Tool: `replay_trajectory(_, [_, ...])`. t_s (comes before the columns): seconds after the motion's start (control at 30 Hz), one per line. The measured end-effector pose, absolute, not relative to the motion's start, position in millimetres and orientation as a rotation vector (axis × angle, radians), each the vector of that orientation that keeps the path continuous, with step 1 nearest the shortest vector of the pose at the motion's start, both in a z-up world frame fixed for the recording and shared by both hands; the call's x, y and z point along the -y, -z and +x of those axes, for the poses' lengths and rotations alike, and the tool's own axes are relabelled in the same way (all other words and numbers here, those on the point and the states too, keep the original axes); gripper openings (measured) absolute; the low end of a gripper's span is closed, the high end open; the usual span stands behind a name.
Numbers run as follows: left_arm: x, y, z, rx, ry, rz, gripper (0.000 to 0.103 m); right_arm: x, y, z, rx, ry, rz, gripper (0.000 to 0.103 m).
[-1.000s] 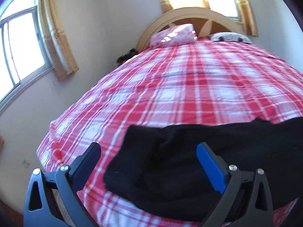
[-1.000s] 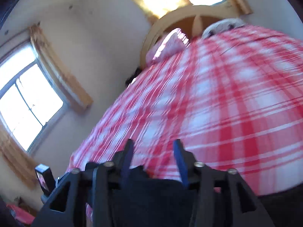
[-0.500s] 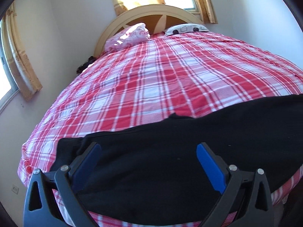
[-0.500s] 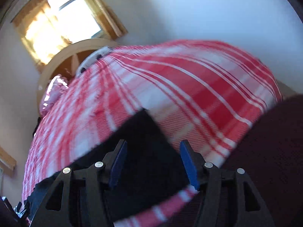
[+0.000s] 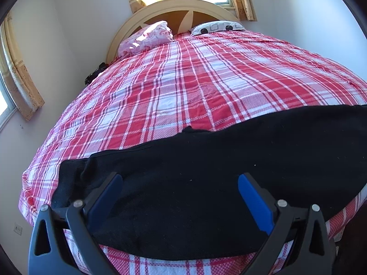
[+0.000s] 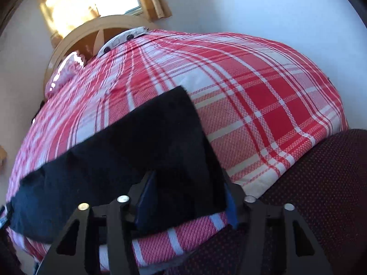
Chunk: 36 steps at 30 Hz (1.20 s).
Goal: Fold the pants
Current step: 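Fold the held edge over the pants and release with the right gripper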
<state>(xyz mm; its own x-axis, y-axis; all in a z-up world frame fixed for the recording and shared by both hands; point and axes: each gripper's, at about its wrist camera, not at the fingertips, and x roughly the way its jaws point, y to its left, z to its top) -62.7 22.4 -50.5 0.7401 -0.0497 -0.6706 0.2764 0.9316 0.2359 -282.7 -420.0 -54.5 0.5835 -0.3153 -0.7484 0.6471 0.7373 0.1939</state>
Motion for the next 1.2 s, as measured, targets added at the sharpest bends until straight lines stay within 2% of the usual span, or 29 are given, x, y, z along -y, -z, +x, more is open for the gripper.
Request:
replay_trajectory(0.03, [-22.8,51.0,-63.0,-0.722,0.187,0.329,0.103,417.7,53.8,-284.0,-0.759,0.580,0.483,0.035])
replay_trajectory(0.2, [-28.4,50.0,-66.9,-0.719,0.199,0.318,0.103,413.5,51.6,-283.0,-0.755,0.571,0.500,0.019])
replay_trajectory(0.33, [-39.3,46.0,-66.6,-0.704,0.185,0.295,0.103,392.0,21.4,-279.2,-0.661,0.553,0.511,0.018])
replay_trajectory(0.47, [-45.3,50.0,-62.0,-0.728,0.196,0.254,0.103,320.6,-23.8,-247.6,-0.622,0.403,0.369,0.018])
replay_trajectory(0.57, [-45.5,53.4,-63.7,-0.734,0.215,0.249,0.103,258.7,-36.3,-214.8,-0.637,0.286,0.273,0.018])
replay_trajectory(0.8, [-57.2,53.8,-64.5,-0.724,0.214,0.238,0.103,132.4,19.3,-142.8,-0.741,0.096,0.105,0.018])
replay_trajectory(0.93, [-67.2,58.3,-58.8,-0.742,0.202,0.210,0.103,77.1,46.3,-127.0,-0.720,0.129,-0.082,0.019])
replay_trajectory(1.0, [-69.4,61.9,-57.2,-0.752,0.198,0.203,0.103,59.8,50.4,-126.5,-0.689,0.157,-0.141,0.024])
replay_trajectory(1.03, [-69.7,63.3,-56.2,-0.757,0.199,0.198,0.103,53.5,52.3,-126.8,-0.679,0.167,-0.151,0.042])
replay_trajectory(1.07, [-70.4,64.6,-56.3,-0.761,0.202,0.195,0.103,47.8,54.2,-127.0,-0.678,0.153,-0.151,0.054])
replay_trajectory(1.1, [-70.2,65.7,-55.7,-0.765,0.206,0.194,0.103,43.1,54.9,-127.4,-0.676,0.109,-0.136,0.071])
replay_trajectory(1.2, [-69.7,66.5,-56.0,-0.763,0.214,0.203,0.103,36.6,48.9,-138.2,-0.668,-0.069,-0.055,0.074])
